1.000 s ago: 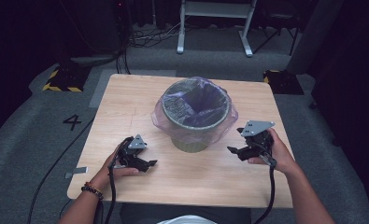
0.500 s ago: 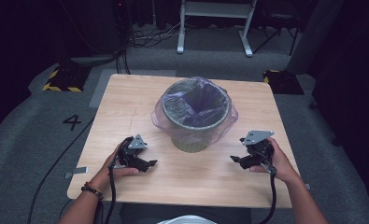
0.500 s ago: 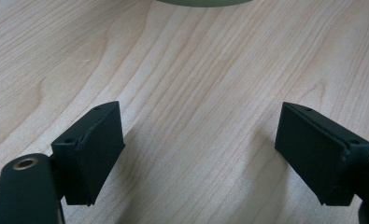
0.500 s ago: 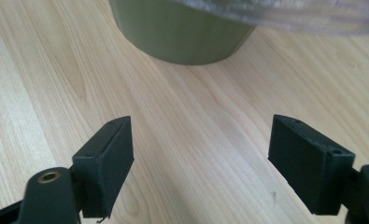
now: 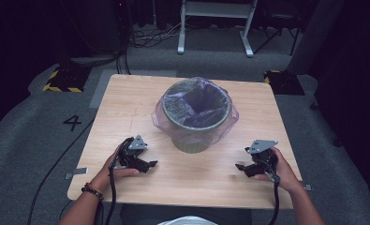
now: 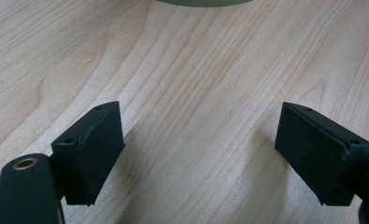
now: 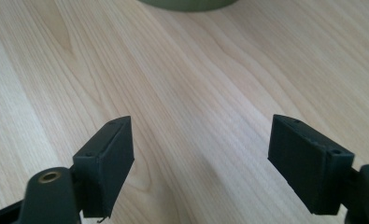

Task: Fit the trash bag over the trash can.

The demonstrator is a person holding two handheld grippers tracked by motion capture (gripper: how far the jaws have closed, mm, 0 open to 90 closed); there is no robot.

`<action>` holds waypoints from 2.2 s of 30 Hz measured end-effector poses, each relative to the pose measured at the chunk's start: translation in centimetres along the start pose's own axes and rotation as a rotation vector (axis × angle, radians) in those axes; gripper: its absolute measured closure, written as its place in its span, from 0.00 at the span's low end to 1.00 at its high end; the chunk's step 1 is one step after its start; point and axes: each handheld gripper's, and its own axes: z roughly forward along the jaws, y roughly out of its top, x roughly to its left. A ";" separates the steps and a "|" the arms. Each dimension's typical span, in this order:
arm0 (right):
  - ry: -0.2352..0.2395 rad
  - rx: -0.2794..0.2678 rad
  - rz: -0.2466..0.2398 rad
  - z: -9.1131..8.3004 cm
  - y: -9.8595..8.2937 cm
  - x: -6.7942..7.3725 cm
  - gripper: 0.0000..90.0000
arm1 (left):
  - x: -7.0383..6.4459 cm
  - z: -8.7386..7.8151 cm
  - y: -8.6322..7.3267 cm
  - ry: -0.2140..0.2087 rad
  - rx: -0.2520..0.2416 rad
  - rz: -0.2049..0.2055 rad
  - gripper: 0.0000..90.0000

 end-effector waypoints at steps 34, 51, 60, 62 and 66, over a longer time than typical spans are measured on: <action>-0.072 -0.099 0.282 -1.5 -8.5 -2.2 0.23 | 0.0 0.0 0.0 0.000 0.000 -0.001 0.17; -0.232 -0.117 0.439 -2.8 -10.9 -3.7 0.22 | 0.0 0.0 0.0 -0.004 0.001 0.002 0.17; -0.239 -0.115 0.443 -2.7 -10.8 -3.7 0.22 | 0.0 0.0 0.0 -0.004 0.001 0.002 0.17; -0.241 -0.115 0.445 -2.7 -10.8 -3.7 0.22 | 0.0 0.0 0.0 -0.004 0.001 0.002 0.17; -0.243 -0.113 0.447 -2.7 -10.8 -3.7 0.21 | 0.0 0.0 0.0 -0.004 0.001 0.002 0.17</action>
